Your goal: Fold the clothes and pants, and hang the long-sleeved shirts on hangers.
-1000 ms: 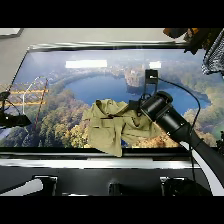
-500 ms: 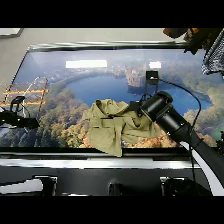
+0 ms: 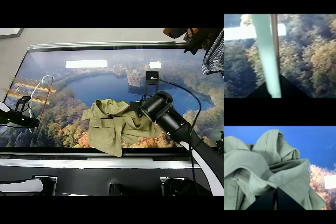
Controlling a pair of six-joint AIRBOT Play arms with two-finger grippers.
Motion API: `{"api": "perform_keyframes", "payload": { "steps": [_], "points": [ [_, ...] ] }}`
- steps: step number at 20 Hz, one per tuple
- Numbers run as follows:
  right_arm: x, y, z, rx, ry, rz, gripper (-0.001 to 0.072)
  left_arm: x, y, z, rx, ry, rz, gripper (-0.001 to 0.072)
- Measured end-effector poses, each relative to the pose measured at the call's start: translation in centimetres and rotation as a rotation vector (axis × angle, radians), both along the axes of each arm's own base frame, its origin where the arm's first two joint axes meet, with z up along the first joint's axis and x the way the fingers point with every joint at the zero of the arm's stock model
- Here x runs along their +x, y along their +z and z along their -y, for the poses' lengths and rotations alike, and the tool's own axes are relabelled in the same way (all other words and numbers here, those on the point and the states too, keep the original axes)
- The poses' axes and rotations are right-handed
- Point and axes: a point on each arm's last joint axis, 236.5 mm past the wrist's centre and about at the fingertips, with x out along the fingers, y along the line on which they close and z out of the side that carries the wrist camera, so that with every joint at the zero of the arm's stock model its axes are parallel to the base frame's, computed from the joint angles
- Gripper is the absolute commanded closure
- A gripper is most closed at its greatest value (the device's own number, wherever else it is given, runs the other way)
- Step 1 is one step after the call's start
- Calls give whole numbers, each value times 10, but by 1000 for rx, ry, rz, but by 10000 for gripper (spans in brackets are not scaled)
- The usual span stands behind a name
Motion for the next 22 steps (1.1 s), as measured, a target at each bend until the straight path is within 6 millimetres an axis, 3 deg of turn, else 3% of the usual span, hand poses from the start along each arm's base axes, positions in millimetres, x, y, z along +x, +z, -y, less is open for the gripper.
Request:
{"api": "perform_keyframes", "payload": {
  "steps": [5, 9, 13, 16, 18, 20, 22],
  "points": [
    [0, 0, 1, -1, -3, -2, 682, 29, 49, -10, 46, 52, 122, 687],
    [0, 0, 1, -3, -3, -1, 682, 52, 108, -14, 77, 146, 266, 688],
    [0, 0, 2, -8, -1, 1, 683, 64, 174, -1, 94, 180, 420, 688],
    [1, 1, 4, -17, 0, 7, 683, 66, 219, 28, 88, 140, 525, 689],
    [2, 2, 5, -25, -1, 11, 683, 65, 244, 59, 62, 89, 583, 691],
    [2, 2, 8, -34, -8, 11, 683, 60, 263, 95, 29, 20, 632, 692],
    [1, 2, 12, -49, -15, 8, 683, 49, 269, 132, -2, -69, 647, 693]
  ]
}}
